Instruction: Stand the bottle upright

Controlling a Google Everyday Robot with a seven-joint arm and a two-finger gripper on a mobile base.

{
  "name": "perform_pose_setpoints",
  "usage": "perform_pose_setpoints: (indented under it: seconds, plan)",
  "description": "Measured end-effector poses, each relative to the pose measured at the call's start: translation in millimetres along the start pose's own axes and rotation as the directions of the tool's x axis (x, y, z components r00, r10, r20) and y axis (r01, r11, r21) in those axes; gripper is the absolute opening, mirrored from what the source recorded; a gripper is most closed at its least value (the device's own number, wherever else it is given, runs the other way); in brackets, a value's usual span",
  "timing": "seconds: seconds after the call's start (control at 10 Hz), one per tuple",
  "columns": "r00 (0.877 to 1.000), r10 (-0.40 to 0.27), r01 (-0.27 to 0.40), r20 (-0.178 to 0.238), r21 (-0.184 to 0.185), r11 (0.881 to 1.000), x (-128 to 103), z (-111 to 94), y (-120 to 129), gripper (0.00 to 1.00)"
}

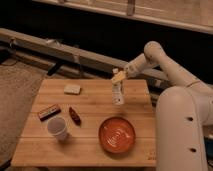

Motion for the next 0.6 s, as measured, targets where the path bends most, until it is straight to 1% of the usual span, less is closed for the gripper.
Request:
perform_pose_setpoints:
  seconds: [0.4,0.5,0.6]
  plan:
    - [1.000,-0.001,0.001,-0.003,-0.003,1.000,-0.1,2.3,0.9,0.00]
    - [1.000,-0.009,0.009,0.007,-0.010,1.000,-0.1,2.6,-0.7,0.00]
    - [0.998,-0.028,0.030,0.047,-0.040,0.999,-0.1,5.1,-5.0,0.00]
